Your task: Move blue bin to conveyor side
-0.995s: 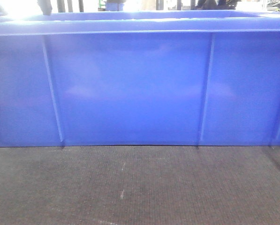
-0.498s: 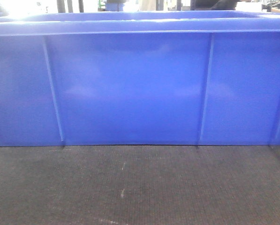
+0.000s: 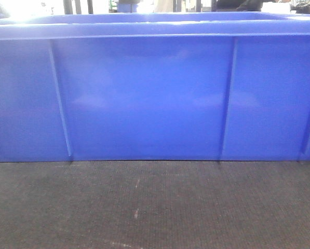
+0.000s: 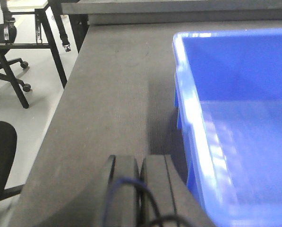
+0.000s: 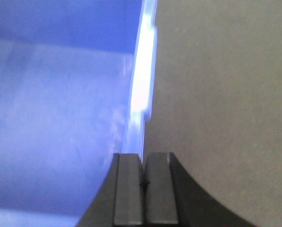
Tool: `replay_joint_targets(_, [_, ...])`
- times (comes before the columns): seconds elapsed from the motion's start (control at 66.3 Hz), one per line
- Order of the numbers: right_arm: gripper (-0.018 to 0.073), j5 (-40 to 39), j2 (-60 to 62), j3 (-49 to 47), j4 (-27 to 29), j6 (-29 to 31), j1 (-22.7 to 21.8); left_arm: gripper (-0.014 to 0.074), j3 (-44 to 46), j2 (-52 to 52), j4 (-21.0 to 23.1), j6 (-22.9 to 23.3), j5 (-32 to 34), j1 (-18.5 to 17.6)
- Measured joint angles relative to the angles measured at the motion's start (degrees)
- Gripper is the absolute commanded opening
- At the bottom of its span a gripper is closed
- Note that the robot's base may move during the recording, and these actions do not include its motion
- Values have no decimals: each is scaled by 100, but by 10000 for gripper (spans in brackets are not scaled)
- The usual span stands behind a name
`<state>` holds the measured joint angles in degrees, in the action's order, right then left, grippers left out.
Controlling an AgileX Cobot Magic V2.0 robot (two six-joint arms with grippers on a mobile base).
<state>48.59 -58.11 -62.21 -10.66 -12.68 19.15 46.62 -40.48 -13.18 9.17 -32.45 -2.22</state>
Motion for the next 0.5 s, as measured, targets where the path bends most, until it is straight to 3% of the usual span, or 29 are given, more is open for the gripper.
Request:
replay_joint_targets(0.226, [-80,-1310,1524,2139,0,0,0,-8,-1315,1044,22,0,181,8])
replay_joint_targets(0.498, [-80,-2081,3697,3632,0,10,0,-8,-2103,2269,22,0,676,8])
